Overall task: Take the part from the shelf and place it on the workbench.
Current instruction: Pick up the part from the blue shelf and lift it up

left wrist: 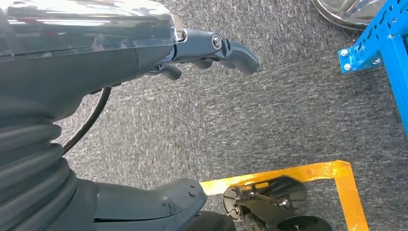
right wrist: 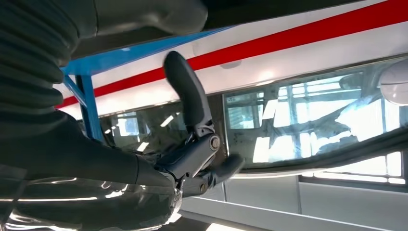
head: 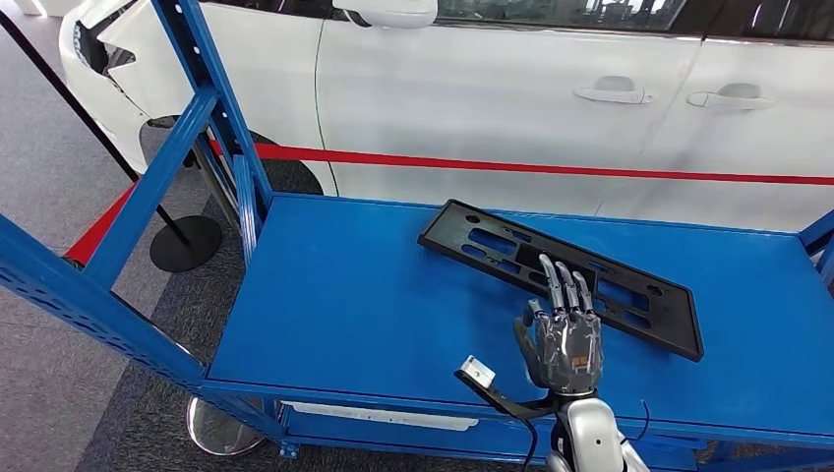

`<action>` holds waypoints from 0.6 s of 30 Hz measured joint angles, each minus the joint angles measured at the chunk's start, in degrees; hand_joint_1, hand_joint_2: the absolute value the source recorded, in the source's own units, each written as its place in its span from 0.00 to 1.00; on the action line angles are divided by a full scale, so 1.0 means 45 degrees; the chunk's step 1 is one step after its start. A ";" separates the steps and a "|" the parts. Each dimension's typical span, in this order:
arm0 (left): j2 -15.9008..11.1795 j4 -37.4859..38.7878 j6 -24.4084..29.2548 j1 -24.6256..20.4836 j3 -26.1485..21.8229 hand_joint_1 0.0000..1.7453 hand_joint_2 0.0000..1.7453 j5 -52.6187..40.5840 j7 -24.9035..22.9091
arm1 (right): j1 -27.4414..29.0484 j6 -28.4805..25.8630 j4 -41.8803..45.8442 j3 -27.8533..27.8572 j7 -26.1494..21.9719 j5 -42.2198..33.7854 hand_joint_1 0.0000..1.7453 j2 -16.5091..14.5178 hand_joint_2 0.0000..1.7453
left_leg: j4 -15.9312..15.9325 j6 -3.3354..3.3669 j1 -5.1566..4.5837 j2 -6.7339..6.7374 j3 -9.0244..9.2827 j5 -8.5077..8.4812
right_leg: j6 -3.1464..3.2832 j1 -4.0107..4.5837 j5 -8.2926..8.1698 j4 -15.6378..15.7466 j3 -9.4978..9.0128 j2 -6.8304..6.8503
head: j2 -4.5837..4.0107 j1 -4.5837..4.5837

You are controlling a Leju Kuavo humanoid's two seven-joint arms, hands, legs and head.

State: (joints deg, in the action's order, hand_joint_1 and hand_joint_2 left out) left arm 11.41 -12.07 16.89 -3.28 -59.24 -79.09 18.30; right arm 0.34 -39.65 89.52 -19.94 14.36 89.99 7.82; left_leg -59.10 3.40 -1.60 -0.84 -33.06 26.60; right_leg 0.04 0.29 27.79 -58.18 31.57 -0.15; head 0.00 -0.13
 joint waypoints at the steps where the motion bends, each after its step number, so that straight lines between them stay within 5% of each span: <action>1: 0.0000 0.0000 0.0001 0.0000 0.0001 0.00 1.00 0.0013 -0.0010 | 0.0041 0.0000 -0.0015 -0.0041 -0.0063 0.0000 1.00 -0.0071 1.00 | 0.0000 0.0000 0.0000 0.0000 0.0000 0.0000 | 0.0001 0.0000 0.0001 0.0000 0.0001 0.0000 | 0.0000 0.0002; 4: 0.0000 0.0001 0.0001 0.0001 0.0001 0.00 1.00 0.0027 -0.0029 | 0.0183 0.0000 -0.0067 -0.0073 -0.0323 0.0000 1.00 -0.0342 1.00 | 0.0000 -0.0002 0.0002 0.0001 0.0000 0.0001 | 0.0004 0.0001 0.0002 0.0000 0.0002 0.0000 | 0.0000 0.0002; 5: 0.0000 0.0001 0.0001 0.0000 0.0001 0.00 1.00 0.0025 -0.0034 | 0.0211 0.0000 -0.0081 -0.0077 -0.0363 -0.0001 0.83 -0.0416 1.00 | 0.0000 -0.0003 0.0002 0.0001 0.0000 0.0002 | 0.0004 0.0001 0.0003 0.0000 0.0003 0.0000 | 0.0000 0.0000; 7: 0.0000 0.0001 -0.0001 0.0001 0.0001 0.00 1.00 0.0024 -0.0041 | 0.0245 0.0000 -0.0098 -0.0080 -0.0435 -0.0005 0.33 -0.0519 1.00 | 0.0000 -0.0004 0.0003 0.0000 0.0001 0.0002 | 0.0004 0.0002 0.0003 -0.0001 0.0002 0.0000 | 0.0000 0.0001; 8: 0.0000 0.0001 -0.0002 0.0002 0.0001 0.00 1.00 0.0022 -0.0046 | 0.0257 0.0000 -0.0101 -0.0080 -0.0484 -0.0006 0.08 -0.0557 0.75 | 0.0001 -0.0004 0.0003 0.0000 0.0001 0.0002 | 0.0005 0.0002 0.0003 -0.0001 0.0002 0.0001 | 0.0000 0.0001; 9: 0.0000 0.0001 -0.0004 0.0002 0.0001 0.00 1.00 0.0018 -0.0050 | 0.0268 0.0000 -0.0102 -0.0075 -0.0557 -0.0006 0.00 -0.0588 0.50 | 0.0001 -0.0004 0.0004 0.0000 0.0001 0.0001 | 0.0005 0.0002 0.0003 -0.0001 0.0002 0.0000 | 0.0000 0.0001; 11: 0.0000 0.0001 -0.0004 0.0001 0.0001 0.00 1.00 -0.0004 -0.0055 | 0.0276 0.0000 -0.0101 -0.0048 -0.0729 -0.0004 0.00 -0.0624 0.00 | 0.0001 -0.0004 0.0003 0.0002 0.0001 0.0001 | 0.0005 0.0001 0.0003 -0.0002 0.0002 -0.0002 | 0.0000 0.0001; 15: 0.0000 0.0001 -0.0004 0.0001 0.0001 0.00 1.00 -0.0026 -0.0055 | 0.0273 0.0000 -0.0106 0.0022 -0.0806 0.0000 0.00 -0.0631 1.00 | 0.0001 -0.0003 0.0002 0.0001 0.0001 0.0001 | 0.0005 0.0000 0.0003 -0.0001 0.0000 -0.0001 | 0.0000 0.0004; 18: 0.0000 0.0001 -0.0001 0.0001 0.0004 0.00 1.00 -0.0044 -0.0058 | 0.0270 0.0000 -0.0106 0.0050 -0.0673 0.0000 0.00 -0.0622 1.00 | 0.0001 -0.0003 0.0001 0.0001 0.0000 0.0002 | 0.0005 -0.0001 0.0003 -0.0001 0.0000 -0.0002 | 0.0000 0.0004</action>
State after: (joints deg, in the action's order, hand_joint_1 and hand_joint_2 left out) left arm 11.41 -12.07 16.88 -3.28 -59.22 -79.29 18.04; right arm 1.55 -39.65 89.05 -19.71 11.33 89.99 5.03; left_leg -59.10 3.39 -1.60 -0.84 -33.05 26.61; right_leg 0.07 0.28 27.80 -58.18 31.57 -0.15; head 0.00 -0.11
